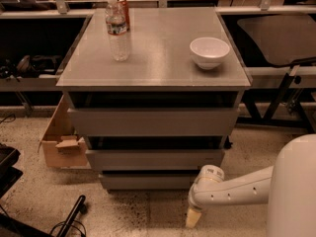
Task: Open bottom drawer
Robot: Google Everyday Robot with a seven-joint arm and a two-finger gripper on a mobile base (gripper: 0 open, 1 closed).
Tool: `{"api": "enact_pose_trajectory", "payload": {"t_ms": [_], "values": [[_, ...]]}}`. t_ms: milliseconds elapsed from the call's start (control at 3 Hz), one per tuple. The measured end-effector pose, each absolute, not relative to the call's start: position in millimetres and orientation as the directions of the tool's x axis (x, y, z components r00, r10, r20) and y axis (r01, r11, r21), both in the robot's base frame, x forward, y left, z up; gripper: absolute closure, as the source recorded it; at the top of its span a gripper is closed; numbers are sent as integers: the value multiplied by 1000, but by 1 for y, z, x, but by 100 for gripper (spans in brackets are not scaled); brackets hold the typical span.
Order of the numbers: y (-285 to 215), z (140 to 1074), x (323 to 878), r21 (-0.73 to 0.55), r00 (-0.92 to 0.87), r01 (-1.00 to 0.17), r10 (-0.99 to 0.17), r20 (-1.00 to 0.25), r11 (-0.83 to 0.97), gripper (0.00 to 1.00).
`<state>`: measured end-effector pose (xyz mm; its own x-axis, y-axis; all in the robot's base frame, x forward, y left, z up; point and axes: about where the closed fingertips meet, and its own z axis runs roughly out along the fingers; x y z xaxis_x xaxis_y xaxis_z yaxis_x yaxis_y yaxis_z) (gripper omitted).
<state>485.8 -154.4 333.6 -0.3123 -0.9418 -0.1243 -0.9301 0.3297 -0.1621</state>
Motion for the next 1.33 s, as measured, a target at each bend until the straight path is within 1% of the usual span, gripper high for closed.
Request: {"api": "enact_pose_trajectory", "payload": {"t_ms": [333,667,1000,1333], "values": [[-154,333,486,-161,-312,-930,-942,-124,329,0],[-155,308,490,-165,-297,-934,-946,-130,316,0],[-163,260,513,-198,-205,-955,-974,-97,221,0],[-170,239,533,-224,-159,-959,-985,-73,171,0]]}}
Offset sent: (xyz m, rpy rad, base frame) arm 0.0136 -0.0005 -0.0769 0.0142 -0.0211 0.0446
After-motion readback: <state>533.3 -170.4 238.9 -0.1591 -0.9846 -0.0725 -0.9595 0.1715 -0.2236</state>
